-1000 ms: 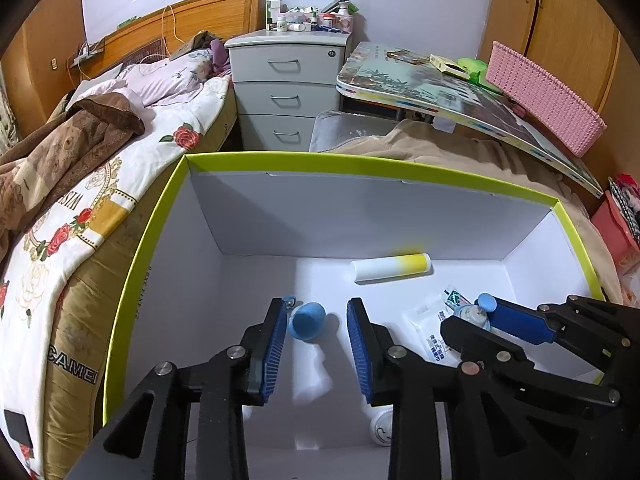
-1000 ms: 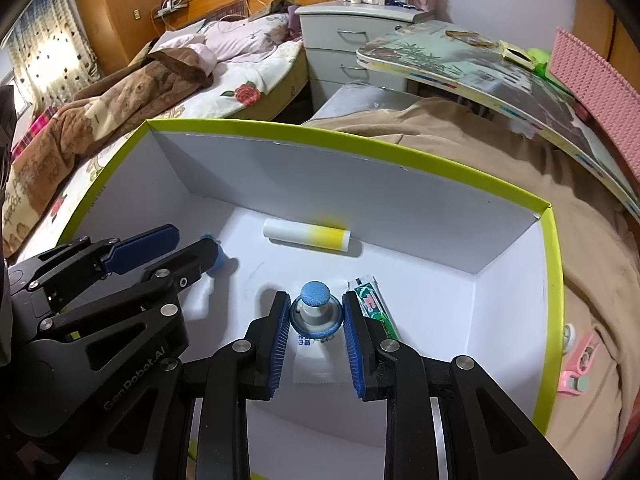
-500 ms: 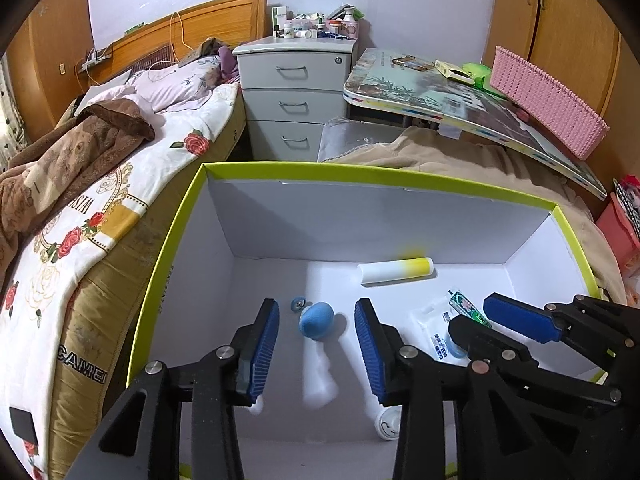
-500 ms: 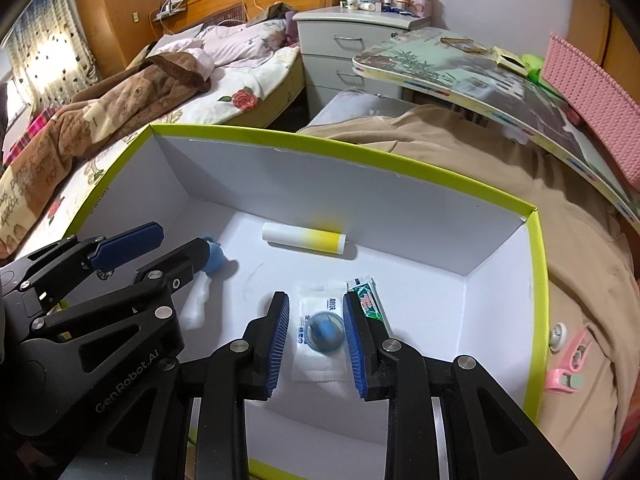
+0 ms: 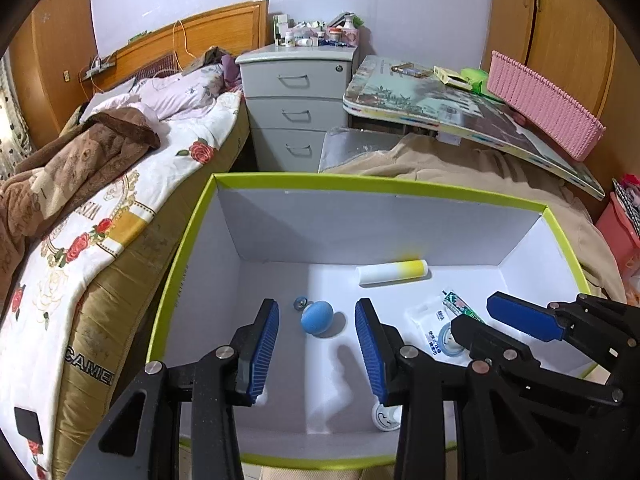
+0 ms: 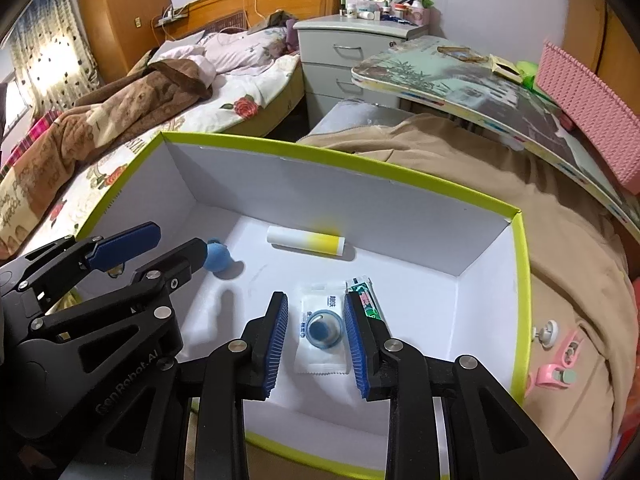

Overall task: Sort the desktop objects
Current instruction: 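Raise both open tools away from the items in the box, then move both open tools away from the box toward the pink clips, then lower the right tool around the pink clip with green pad and close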

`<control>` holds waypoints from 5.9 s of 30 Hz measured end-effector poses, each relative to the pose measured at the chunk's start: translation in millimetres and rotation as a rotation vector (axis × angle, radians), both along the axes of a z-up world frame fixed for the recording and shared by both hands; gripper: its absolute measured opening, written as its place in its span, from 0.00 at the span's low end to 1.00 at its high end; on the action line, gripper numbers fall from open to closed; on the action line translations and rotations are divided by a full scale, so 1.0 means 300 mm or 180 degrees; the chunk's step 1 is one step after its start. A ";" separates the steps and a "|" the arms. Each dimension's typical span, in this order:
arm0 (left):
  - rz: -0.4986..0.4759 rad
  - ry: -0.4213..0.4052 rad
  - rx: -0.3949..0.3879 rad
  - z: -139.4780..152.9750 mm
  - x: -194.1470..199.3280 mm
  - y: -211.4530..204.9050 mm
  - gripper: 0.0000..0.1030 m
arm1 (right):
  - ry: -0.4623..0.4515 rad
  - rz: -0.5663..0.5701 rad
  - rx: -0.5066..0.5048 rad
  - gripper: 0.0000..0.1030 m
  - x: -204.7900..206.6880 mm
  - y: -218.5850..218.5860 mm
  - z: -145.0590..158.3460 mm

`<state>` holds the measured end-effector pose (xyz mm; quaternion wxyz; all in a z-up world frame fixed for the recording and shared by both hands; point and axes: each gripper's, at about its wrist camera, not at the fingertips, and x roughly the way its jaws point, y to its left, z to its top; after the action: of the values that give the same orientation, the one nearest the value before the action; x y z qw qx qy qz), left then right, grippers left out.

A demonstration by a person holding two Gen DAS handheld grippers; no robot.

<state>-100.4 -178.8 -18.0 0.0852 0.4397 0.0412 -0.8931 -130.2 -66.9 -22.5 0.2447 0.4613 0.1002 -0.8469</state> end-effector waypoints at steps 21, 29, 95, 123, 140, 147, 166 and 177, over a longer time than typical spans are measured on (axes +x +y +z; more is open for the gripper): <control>-0.0037 0.0245 -0.0150 0.108 0.108 0.083 0.39 | 0.0371 -0.0035 -0.0187 0.39 0.117 0.106 0.118; -0.0037 0.0233 -0.0141 0.115 0.136 0.096 0.39 | 0.0400 -0.0083 -0.0215 0.39 0.144 0.139 0.131; -0.1474 0.0431 0.0018 0.121 0.227 0.674 0.39 | 0.0451 -0.1059 -0.0305 0.39 0.321 0.788 0.036; -0.1777 0.0250 0.0202 0.033 0.220 0.756 0.39 | 0.0301 -0.0885 -0.0440 0.39 0.136 0.907 -0.115; -0.1851 0.0061 0.0252 -0.029 0.220 0.762 0.39 | 0.0232 -0.0353 -0.0422 0.39 -0.060 0.853 -0.152; -0.1817 -0.0005 0.0302 -0.048 0.204 0.753 0.39 | 0.0028 -0.0277 -0.0531 0.39 -0.104 0.834 -0.186; -0.1817 -0.0064 0.0364 -0.068 0.190 0.755 0.39 | 0.0132 -0.0086 -0.0239 0.39 -0.070 0.776 -0.203; -0.1815 -0.0088 0.0344 -0.072 0.184 0.760 0.39 | 0.0181 -0.0075 -0.0184 0.17 -0.077 0.766 -0.209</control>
<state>-45.0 49.3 -39.6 -0.1923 0.4496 -0.0377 -0.8715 -153.4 162.7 -85.3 0.2450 0.4309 0.0771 -0.8651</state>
